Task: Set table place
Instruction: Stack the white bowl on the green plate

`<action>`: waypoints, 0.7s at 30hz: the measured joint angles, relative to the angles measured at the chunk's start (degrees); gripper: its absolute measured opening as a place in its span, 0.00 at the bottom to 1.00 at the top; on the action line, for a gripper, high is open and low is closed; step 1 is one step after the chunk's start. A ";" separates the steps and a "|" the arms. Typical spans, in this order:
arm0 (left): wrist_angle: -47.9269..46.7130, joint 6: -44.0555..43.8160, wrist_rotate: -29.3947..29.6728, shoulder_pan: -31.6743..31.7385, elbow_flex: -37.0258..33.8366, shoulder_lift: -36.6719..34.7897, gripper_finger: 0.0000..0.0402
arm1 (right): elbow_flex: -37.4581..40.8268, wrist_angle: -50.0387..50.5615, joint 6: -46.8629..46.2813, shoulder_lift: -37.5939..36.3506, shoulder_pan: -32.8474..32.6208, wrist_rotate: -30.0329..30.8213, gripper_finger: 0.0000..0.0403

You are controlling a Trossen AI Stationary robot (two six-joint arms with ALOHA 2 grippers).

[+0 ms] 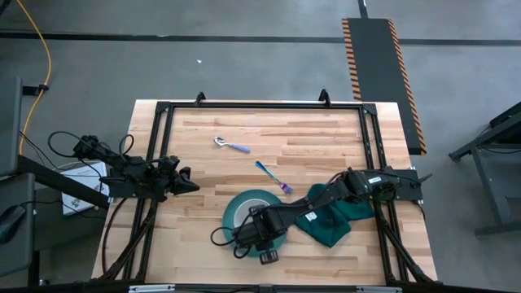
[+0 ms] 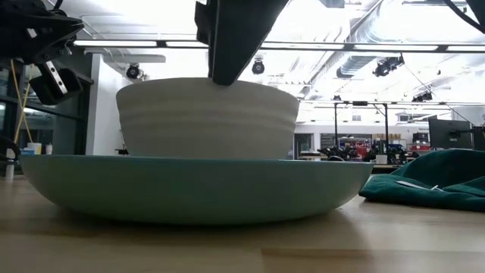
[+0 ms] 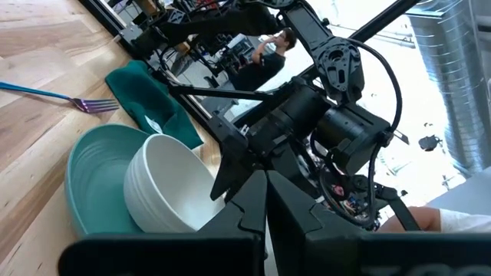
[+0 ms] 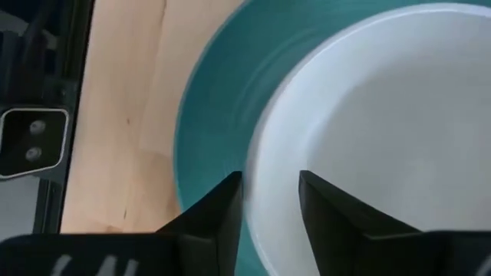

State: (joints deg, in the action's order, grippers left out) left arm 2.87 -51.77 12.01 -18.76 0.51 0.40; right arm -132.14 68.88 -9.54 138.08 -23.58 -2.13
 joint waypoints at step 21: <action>0.11 -0.02 -1.51 0.00 0.00 0.00 0.00 | -2.80 2.16 -0.96 -4.95 1.10 9.25 0.31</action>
State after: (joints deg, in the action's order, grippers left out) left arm 2.98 -51.79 10.50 -18.76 0.51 0.40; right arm -134.93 71.04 -10.50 133.14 -22.48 7.12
